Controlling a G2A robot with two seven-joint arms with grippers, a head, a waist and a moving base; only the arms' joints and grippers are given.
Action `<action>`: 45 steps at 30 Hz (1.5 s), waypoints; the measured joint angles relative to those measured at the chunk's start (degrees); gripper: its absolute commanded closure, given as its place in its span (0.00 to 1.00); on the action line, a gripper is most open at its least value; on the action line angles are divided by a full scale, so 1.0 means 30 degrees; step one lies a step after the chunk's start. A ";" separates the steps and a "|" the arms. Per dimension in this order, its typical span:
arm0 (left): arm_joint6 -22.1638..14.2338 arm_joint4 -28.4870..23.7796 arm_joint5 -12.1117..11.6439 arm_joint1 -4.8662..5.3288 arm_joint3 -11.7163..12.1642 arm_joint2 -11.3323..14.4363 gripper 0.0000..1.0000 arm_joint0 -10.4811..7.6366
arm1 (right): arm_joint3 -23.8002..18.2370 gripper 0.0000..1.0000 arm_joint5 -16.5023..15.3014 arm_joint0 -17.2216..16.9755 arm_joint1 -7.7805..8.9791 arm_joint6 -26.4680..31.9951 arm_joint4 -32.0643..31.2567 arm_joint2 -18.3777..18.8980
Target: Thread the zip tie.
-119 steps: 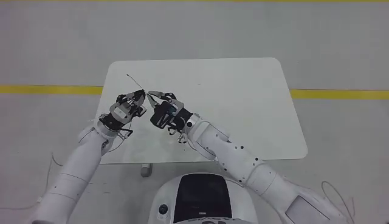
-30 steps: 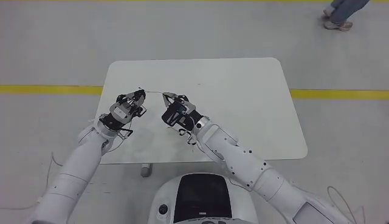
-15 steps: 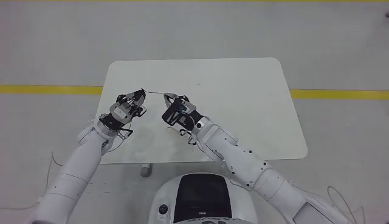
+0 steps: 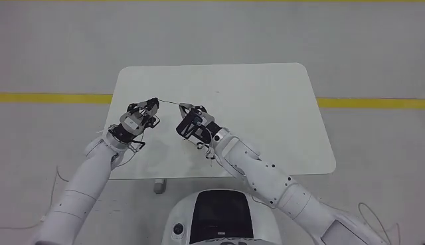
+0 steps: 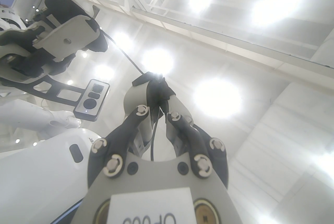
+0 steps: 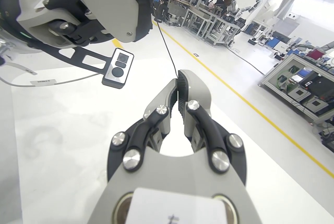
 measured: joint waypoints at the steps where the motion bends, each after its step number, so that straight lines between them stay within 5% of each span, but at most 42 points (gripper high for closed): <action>1: 0.0000 0.0000 0.0000 0.0000 0.0000 0.0000 1.00 0.0000 | 0.0008 1.00 0.0018 0.0000 0.0010 0.0007 0.0000 -0.0013; 34: 0.0000 -0.0001 0.0000 0.0000 0.0000 0.0000 1.00 0.0000 | -0.0114 1.00 0.0450 -0.0390 0.0307 0.0356 0.0000 0.0385; 35: 0.0000 0.0000 0.0000 0.0000 0.0000 0.0000 1.00 0.0000 | -0.0135 0.95 0.0460 -0.0422 0.0335 0.0371 0.0000 0.0429; 36: 0.0000 0.0000 0.0000 0.0000 0.0000 0.0000 1.00 0.0000 | -0.0168 0.69 0.0467 -0.0472 0.0374 0.0398 0.0000 0.0489; 37: 0.0000 0.0000 0.0000 0.0000 0.0000 0.0000 1.00 0.0000 | -0.0209 0.00 0.0446 -0.0518 0.0400 0.0427 0.0000 0.0531; 45: 0.0000 0.0000 0.0000 0.0000 0.0000 0.0000 1.00 0.0000 | -0.0492 0.00 0.0484 -0.0622 0.0467 0.0695 0.0000 0.0724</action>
